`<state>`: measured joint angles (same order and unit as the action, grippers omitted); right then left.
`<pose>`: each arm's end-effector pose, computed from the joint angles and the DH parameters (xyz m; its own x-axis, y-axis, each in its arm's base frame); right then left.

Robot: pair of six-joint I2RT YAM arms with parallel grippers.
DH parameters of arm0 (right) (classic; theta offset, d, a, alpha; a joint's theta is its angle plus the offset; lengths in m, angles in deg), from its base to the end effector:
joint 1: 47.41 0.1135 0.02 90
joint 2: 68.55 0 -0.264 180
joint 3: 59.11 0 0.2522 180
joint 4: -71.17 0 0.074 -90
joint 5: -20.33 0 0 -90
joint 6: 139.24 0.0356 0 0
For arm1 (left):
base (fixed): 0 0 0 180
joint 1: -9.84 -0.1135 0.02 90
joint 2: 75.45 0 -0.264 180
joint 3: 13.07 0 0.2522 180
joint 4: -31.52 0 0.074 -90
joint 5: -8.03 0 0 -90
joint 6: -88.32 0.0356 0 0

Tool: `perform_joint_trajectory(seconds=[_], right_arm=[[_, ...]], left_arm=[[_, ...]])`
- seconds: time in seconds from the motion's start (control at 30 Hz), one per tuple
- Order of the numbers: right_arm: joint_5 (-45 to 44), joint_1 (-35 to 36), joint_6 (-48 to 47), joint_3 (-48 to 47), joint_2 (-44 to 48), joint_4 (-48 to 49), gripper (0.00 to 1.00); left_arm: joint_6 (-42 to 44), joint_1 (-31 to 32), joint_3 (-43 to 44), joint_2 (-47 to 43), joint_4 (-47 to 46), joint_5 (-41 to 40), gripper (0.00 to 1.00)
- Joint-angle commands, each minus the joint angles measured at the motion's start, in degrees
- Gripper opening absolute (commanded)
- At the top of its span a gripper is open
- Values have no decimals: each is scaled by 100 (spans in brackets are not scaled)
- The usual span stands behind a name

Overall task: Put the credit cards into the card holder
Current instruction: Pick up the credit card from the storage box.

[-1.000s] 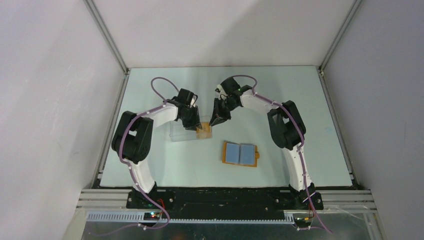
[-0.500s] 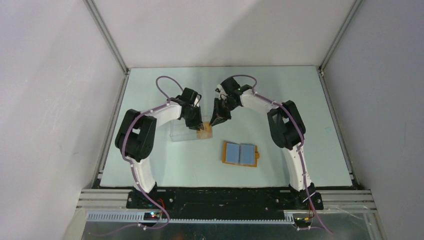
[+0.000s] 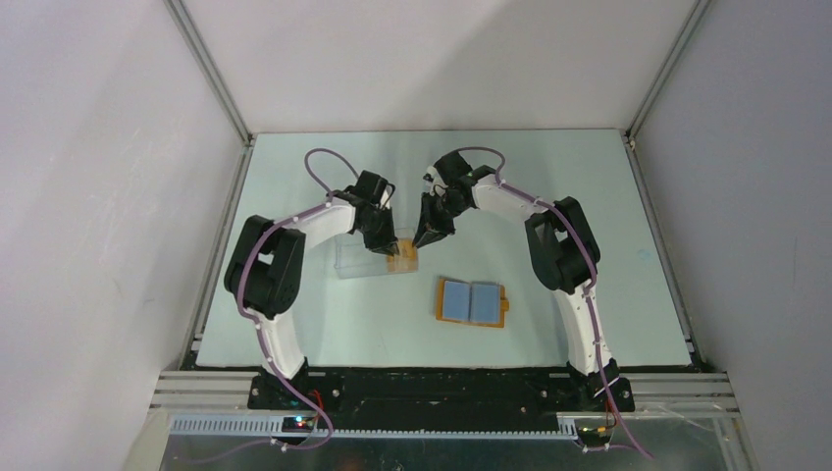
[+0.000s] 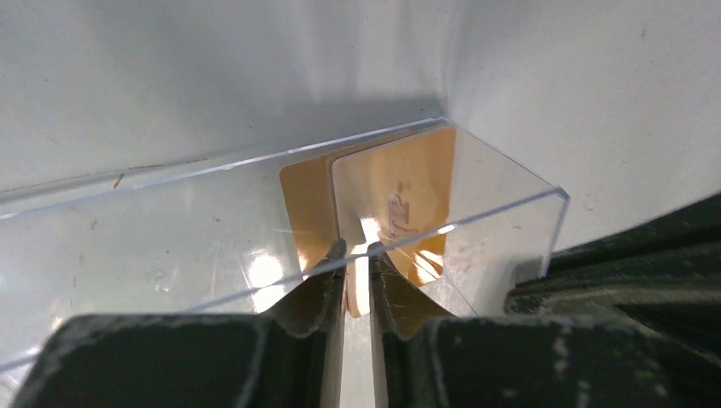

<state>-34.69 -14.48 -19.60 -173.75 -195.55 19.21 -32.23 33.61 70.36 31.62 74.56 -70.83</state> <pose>0.3833 0.2726 0.1774 -0.9809 -0.1525 -0.1211 -0.1943 0.7226 0.6634 0.3374 -0.1561 0.1647 -0.9603 -0.1220 -0.2507 -0.0263 0.9349 -0.3540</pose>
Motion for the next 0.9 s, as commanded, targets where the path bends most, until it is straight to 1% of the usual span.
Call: perform_joint_trajectory(seconds=[0.0, 0.13, 0.37, 0.53, 0.63, 0.73, 0.87], right_arm=[[-13, 46, -143, -148, -191, -53, 2], [6, 49, -141, -137, -202, -59, 1], [29, 58, -144, -129, -224, -49, 2], [39, 51, -165, -114, -224, -54, 2], [48, 51, -182, -100, -221, -65, 2], [52, 47, -187, -91, -223, -65, 2], [70, 51, -181, -82, -227, -65, 2]], left_arm=[[-200, 110, 253, -524, -168, 489, 16], [-214, 115, 274, -613, -162, 539, 15], [-207, 131, 247, -550, -159, 596, 16], [-178, 141, 207, -450, -129, 454, 22], [-97, 158, 215, -441, 36, 193, 25], [22, 170, 243, -457, 215, -84, 32], [144, 180, 286, -372, 412, -301, 38]])
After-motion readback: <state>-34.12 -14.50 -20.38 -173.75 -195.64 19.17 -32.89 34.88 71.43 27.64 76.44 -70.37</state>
